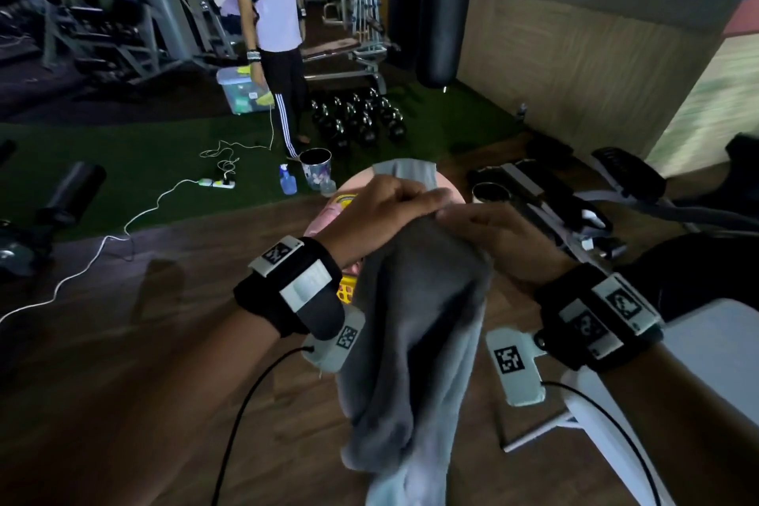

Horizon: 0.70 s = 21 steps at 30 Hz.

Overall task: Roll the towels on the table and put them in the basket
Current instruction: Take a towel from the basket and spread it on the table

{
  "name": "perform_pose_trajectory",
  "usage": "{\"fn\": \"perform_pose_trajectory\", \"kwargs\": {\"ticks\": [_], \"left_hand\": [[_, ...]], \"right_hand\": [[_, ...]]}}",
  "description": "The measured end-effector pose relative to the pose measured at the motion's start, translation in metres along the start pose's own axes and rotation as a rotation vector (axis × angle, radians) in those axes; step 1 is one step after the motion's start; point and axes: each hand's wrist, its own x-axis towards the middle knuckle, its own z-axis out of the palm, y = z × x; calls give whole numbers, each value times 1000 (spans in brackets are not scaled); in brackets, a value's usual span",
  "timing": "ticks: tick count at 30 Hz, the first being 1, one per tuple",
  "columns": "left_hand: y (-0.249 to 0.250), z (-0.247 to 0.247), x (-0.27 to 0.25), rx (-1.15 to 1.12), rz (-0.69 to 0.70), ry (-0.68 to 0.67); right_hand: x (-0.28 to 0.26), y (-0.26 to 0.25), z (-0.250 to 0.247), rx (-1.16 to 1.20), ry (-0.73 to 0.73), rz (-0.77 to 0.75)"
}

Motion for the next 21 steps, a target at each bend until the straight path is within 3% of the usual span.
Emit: {"fn": "perform_pose_trajectory", "kwargs": {"ticks": [4,5,7,9,11,13,15,18,19,21], "left_hand": [[-8,-4,-6,-51,-41,-20],[-5,-6,-4,-42,-29,21],[3,-8,2,59,30,72],[12,-7,3,124,63,11],[14,-5,-2,108,-23,-83],[12,-7,-5,97,-96,-133],[14,-9,-4,86,-83,-95],[20,-11,3,121,3,-50],[19,-11,2,148,-14,-73],[14,-12,0,197,-94,-134]], "right_hand": [[5,-3,-19,496,156,34],[6,0,-17,459,142,60],[2,0,-3,162,8,104],[0,0,-1,-3,-70,54],[4,-3,-11,142,56,-37],[8,-2,-19,408,250,-32],[8,3,-14,365,216,1],[-1,-2,-5,42,-22,8],[0,-3,-11,30,7,-31],[1,-10,-22,270,158,-61]]}}
